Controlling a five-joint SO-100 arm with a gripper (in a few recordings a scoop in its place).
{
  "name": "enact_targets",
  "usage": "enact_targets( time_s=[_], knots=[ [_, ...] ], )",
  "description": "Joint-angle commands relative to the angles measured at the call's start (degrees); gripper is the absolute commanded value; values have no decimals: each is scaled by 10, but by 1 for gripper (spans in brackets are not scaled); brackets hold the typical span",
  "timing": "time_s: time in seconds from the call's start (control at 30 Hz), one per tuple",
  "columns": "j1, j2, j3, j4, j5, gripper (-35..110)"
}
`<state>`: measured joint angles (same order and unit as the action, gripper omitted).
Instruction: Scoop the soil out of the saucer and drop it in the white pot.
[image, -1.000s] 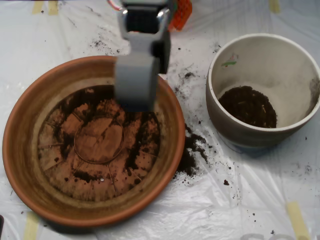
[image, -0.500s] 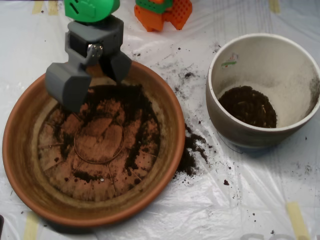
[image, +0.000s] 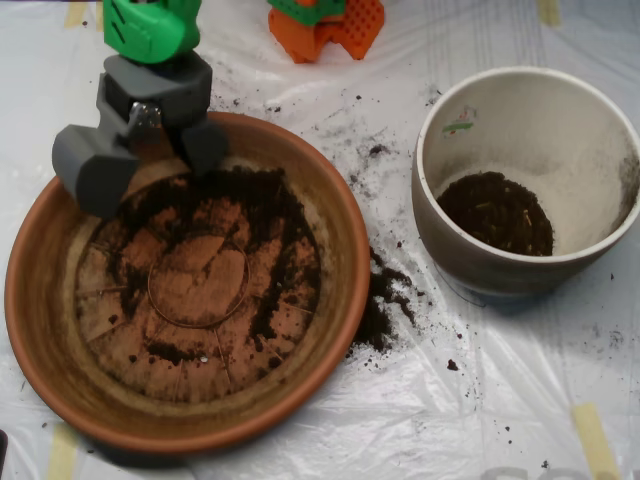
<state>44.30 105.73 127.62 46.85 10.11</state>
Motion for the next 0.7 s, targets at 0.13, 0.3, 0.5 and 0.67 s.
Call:
enact_targets(
  time_s=[0.13, 0.3, 0.5, 0.67],
  knots=[
    [23, -58, -69, 22, -15, 33],
    [29, -108, -123, 57, -20, 31],
    [47, -207, -232, 128, -28, 29],
    [53, -237, -249, 149, -40, 29]
  ],
)
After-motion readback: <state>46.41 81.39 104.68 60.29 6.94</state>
